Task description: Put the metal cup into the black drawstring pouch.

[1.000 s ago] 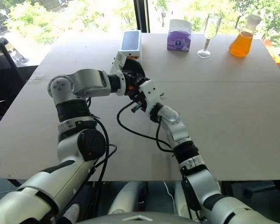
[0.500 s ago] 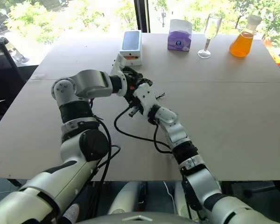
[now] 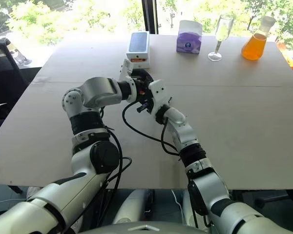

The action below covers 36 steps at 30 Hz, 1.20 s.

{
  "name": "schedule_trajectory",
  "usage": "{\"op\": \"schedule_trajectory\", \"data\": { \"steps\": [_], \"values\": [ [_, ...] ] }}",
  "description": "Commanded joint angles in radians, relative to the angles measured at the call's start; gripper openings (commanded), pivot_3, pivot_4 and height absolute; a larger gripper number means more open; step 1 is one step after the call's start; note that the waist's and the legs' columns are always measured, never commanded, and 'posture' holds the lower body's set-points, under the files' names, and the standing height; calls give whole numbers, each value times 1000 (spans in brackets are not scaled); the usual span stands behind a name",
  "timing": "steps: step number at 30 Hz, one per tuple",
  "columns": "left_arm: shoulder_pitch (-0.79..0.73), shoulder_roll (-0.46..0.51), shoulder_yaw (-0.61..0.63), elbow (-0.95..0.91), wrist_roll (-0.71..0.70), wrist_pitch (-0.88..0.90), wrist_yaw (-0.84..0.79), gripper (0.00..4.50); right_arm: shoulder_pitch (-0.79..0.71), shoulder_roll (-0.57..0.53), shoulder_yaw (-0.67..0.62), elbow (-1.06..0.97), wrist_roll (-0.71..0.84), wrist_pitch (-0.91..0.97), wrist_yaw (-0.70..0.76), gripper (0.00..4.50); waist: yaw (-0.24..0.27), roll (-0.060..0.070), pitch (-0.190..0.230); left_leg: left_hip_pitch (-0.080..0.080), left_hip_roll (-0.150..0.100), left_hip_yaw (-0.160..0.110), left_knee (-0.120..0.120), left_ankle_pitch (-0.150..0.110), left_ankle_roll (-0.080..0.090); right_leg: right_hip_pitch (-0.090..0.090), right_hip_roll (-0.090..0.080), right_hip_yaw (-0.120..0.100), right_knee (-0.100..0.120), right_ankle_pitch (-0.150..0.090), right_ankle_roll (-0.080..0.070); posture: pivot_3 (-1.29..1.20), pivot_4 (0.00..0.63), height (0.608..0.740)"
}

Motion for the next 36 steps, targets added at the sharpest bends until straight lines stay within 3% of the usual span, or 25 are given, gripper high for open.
{"op": "schedule_trajectory", "data": {
  "steps": [1, 8, 13, 16, 19, 24, 27, 31, 36],
  "values": [
    [-2, -50, -51, -2, -127, -31, 39, 0, -16, 16, 175, -7, -169, -170, 55, 72, 4, 0, 0, 0, -1, 0, 1, 0, 0, 0, -1, 0, 0, 0, 0, 0, 150, 740],
    [23, -28, -70, 20, -278, -147, 150, 0, -36, -7, 151, 16, -208, -271, 72, 72, 0, 0, 0, 0, 0, 0, 1, 0, 0, 0, 0, 0, 0, 0, 0, 0, 150, 740],
    [78, 7, -167, -26, -432, -193, 221, 0, -62, -21, 144, 55, -229, -312, 56, 72, -1, 0, 0, 0, 0, 0, 1, 0, 0, 0, 0, 0, 0, 0, 0, 0, 150, 740],
    [89, 23, -227, -39, -449, -238, 216, 0, -63, -15, 175, 77, -263, -352, 87, 72, 0, -1, 0, 0, 0, 0, 1, 0, 0, 0, 0, 1, 0, 0, 0, 0, 150, 740],
    [72, 52, -273, -49, -412, -258, 137, 0, -69, 19, 153, 75, -235, -322, 91, 72, -1, -1, 0, 0, 0, 0, 1, 0, 0, 0, 0, 1, 0, 0, 0, 0, 150, 740],
    [120, 141, -370, -139, -376, -211, 12, 0, -93, 50, -9, 47, -63, -154, 60, 72, 4, -1, 0, 0, 0, 0, 1, 0, 0, 1, 0, 0, 0, 0, 0, 0, 150, 740],
    [221, 170, -451, -306, -270, -210, -190, 0, -64, -6, 53, 19, -125, -181, 94, 72, -1, -1, 0, 1, -1, 0, 1, 0, 0, 1, 0, 1, -1, 0, 0, 0, 150, 740],
    [238, 97, -444, -333, -323, -342, -184, 0, -31, -20, 108, -2, -195, -248, 80, 72, 5, -1, 0, 1, 0, -1, 0, 0, 0, 1, 1, 0, 0, 0, 0, 0, 150, 740],
    [179, 49, -428, -257, -481, -440, -115, 0, -2, 10, 80, -54, -140, -197, 69, 72, 7, -1, 0, 1, 0, -1, 1, 1, 0, 1, 0, 0, 0, 0, 0, 0, 150, 740]
  ]
}}
